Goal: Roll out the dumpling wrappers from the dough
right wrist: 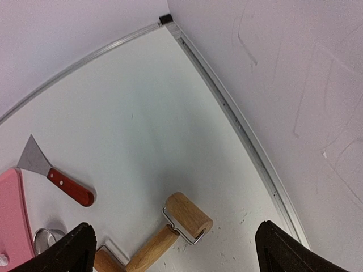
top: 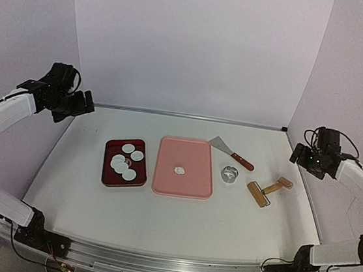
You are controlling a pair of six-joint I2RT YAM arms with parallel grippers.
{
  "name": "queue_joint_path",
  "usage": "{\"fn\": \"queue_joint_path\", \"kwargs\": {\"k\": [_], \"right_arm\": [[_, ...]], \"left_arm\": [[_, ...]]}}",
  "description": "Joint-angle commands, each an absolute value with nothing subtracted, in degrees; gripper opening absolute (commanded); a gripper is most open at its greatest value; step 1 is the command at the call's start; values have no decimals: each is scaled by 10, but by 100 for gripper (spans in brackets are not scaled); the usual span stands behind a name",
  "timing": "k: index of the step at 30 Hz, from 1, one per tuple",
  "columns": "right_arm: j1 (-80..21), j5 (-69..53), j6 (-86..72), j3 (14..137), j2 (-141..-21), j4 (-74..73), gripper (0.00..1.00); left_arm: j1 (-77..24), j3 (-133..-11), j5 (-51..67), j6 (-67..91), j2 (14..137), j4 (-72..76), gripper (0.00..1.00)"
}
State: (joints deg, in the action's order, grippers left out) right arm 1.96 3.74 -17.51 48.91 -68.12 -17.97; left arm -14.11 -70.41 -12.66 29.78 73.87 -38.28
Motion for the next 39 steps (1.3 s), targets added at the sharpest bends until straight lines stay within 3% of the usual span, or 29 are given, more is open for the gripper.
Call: {"fn": "queue_joint_path", "kwargs": {"k": [1,14,26,33,39], "right_arm": [[21,13,-225,555,-772,-278,98],[21,-82,-405,628,-955,-372,78],[21,-95,-487,626,-1034,-377,65],[21,-101,-515,638,-1058,-363,42],[21,-144,-558,648,-1042,-358,3]], "left_arm": [[-223,-736,-128,329,792,-328,100],[-370,-837,-89,427,949,-260,99],[-384,-883,-73,423,971,-290,99],[-384,-905,-59,421,963,-306,99],[-384,-958,-24,427,962,-306,99]]}}
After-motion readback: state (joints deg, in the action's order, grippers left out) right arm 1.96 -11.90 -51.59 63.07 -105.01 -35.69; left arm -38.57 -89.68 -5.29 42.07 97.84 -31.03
